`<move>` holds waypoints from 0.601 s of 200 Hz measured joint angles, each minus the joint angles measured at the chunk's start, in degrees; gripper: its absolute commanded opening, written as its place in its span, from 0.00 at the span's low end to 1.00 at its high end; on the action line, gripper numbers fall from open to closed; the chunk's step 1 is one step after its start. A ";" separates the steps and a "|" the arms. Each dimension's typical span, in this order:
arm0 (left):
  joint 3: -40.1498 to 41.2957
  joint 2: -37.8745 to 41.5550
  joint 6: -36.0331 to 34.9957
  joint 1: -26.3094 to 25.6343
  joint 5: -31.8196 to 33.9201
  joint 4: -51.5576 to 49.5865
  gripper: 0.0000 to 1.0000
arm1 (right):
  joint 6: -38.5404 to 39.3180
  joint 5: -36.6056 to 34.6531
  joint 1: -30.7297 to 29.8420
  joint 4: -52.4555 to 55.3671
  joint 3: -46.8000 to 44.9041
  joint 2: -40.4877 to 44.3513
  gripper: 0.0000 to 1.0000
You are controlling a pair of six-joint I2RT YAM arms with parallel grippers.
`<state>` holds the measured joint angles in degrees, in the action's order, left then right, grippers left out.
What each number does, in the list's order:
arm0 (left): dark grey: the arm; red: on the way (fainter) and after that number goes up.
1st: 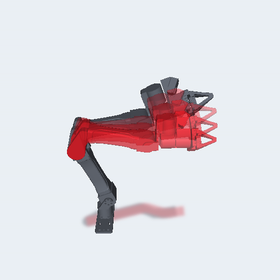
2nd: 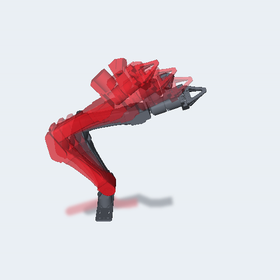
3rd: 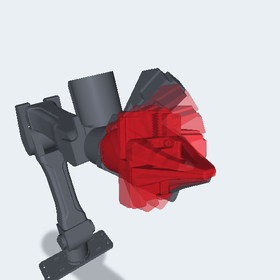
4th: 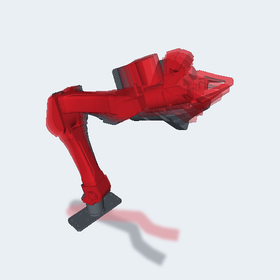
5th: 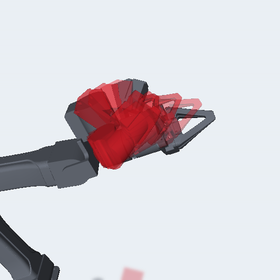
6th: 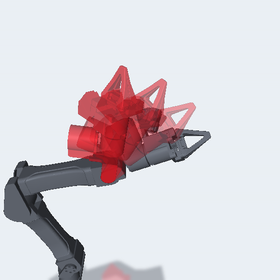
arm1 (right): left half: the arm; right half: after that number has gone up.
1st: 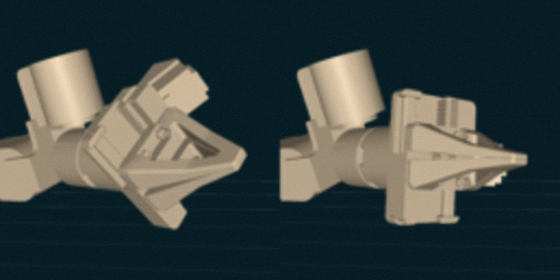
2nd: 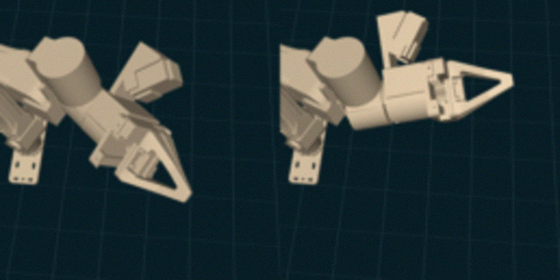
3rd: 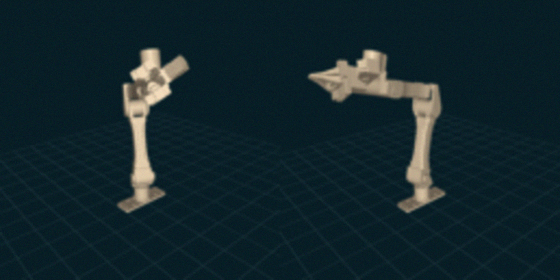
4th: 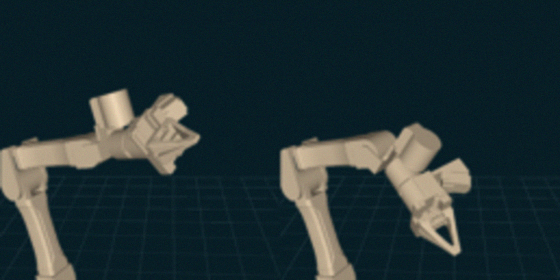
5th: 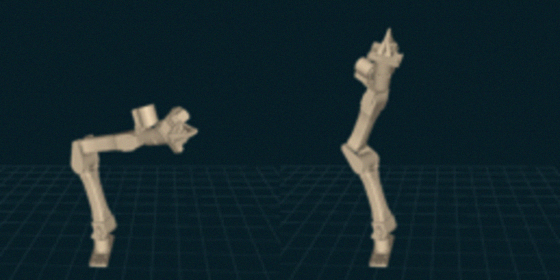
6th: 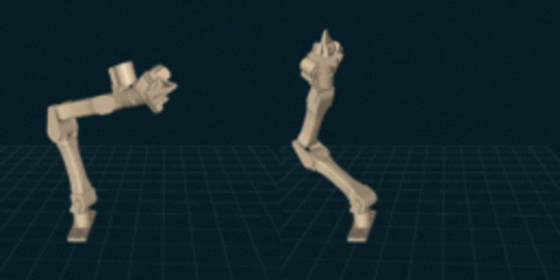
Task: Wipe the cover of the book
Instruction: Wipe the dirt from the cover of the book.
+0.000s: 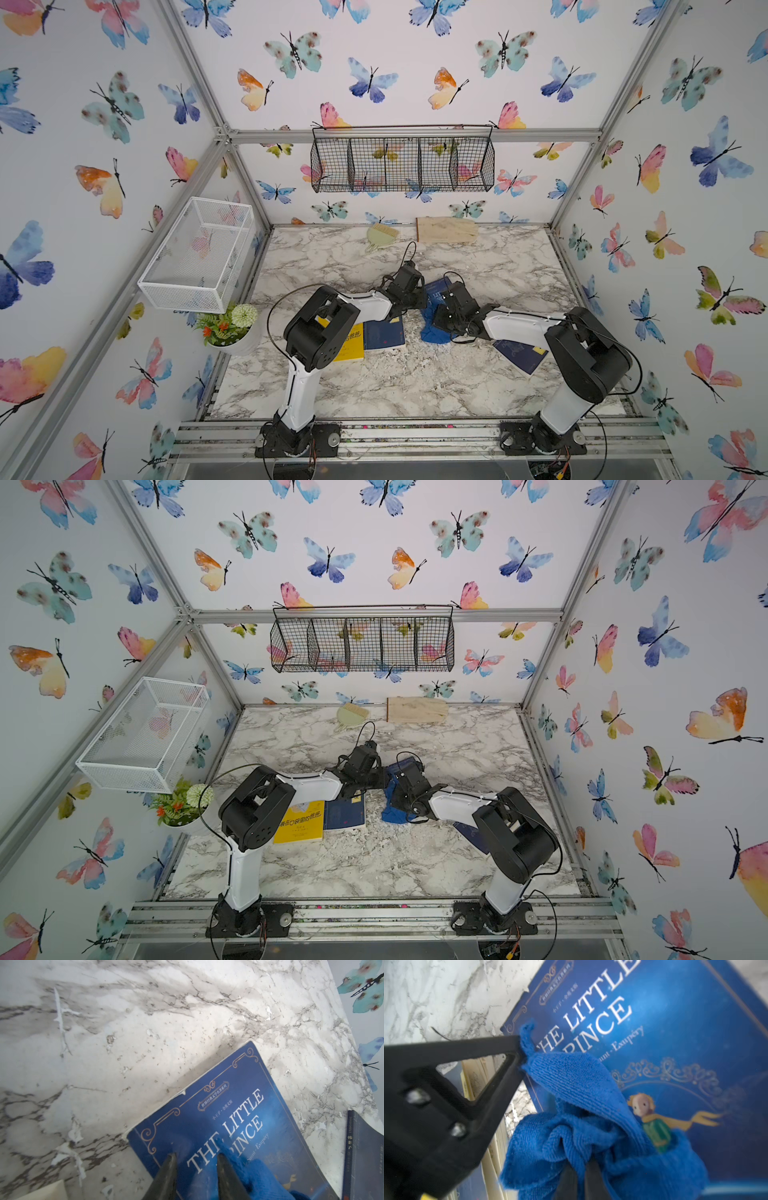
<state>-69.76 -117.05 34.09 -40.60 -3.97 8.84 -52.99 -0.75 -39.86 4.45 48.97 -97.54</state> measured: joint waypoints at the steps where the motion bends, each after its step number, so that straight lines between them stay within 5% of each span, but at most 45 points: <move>1: 0.00 0.00 0.00 0.00 0.00 0.00 0.34 | 0.02 -0.09 0.00 0.20 0.11 0.00 0.01; 120: 0.00 0.00 -0.02 0.00 0.04 -0.04 0.33 | 2.73 -2.51 4.42 10.47 3.69 0.24 0.01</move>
<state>-69.76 -117.05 34.06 -40.60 -3.92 8.80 -50.26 -3.27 -35.44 14.92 52.66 -97.30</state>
